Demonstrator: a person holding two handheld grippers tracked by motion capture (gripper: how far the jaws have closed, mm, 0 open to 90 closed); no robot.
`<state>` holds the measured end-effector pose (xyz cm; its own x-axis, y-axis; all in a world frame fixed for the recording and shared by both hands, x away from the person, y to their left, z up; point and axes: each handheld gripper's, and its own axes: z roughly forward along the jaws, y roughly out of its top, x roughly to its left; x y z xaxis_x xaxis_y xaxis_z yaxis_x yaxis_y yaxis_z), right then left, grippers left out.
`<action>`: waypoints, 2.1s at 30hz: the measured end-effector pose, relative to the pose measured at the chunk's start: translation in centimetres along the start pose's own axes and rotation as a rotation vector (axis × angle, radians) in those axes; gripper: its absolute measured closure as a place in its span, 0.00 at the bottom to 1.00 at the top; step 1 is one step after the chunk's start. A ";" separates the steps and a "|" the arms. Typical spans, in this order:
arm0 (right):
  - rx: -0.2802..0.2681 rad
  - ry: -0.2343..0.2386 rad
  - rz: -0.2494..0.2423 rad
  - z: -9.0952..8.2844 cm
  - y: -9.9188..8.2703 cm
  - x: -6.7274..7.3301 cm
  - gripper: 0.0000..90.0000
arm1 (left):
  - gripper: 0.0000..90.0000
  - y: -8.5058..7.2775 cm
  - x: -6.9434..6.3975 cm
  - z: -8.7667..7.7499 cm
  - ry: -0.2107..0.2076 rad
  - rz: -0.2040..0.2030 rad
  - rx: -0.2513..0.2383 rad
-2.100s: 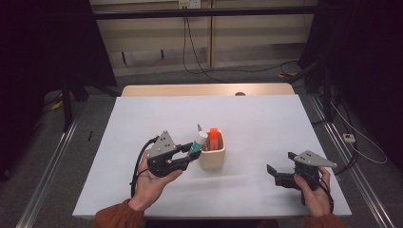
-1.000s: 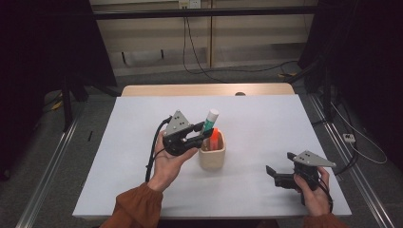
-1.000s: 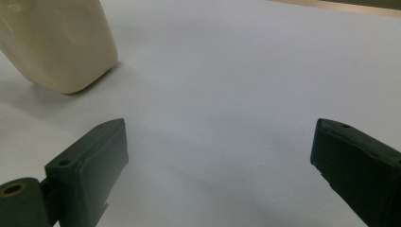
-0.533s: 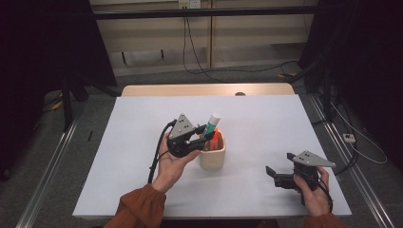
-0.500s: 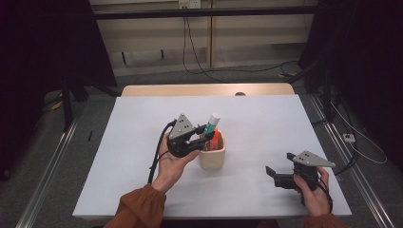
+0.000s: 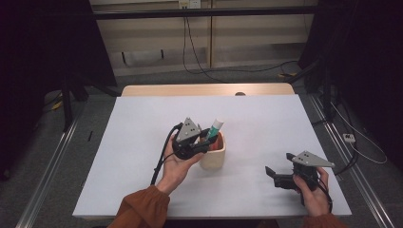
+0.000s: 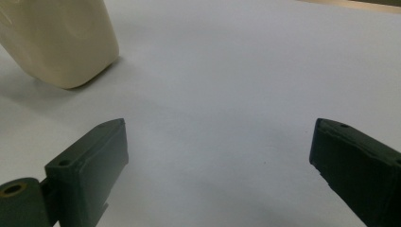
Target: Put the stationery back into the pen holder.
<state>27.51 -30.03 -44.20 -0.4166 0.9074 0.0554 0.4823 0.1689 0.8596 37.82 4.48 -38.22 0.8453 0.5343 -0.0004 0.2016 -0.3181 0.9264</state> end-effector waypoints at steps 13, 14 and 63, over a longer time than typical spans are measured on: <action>0.008 0.007 -0.005 0.2 -0.1 0.0 0.06 | 0.73 -0.4 -0.5 1.1 -0.033 0.020 0.041; 0.008 0.007 -0.004 0.2 -0.1 0.0 0.06 | 0.73 -0.4 -0.6 1.2 -0.038 0.018 0.041; -0.004 0.024 -0.002 0.3 0.0 -0.1 0.06 | 0.19 0.9 -1.2 -0.4 -0.037 0.034 0.053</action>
<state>27.78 -29.96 -44.36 -0.4355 0.8978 0.0657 0.4784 0.1690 0.8617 36.79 3.88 -37.26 0.8695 0.4937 0.0159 0.1977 -0.3773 0.9048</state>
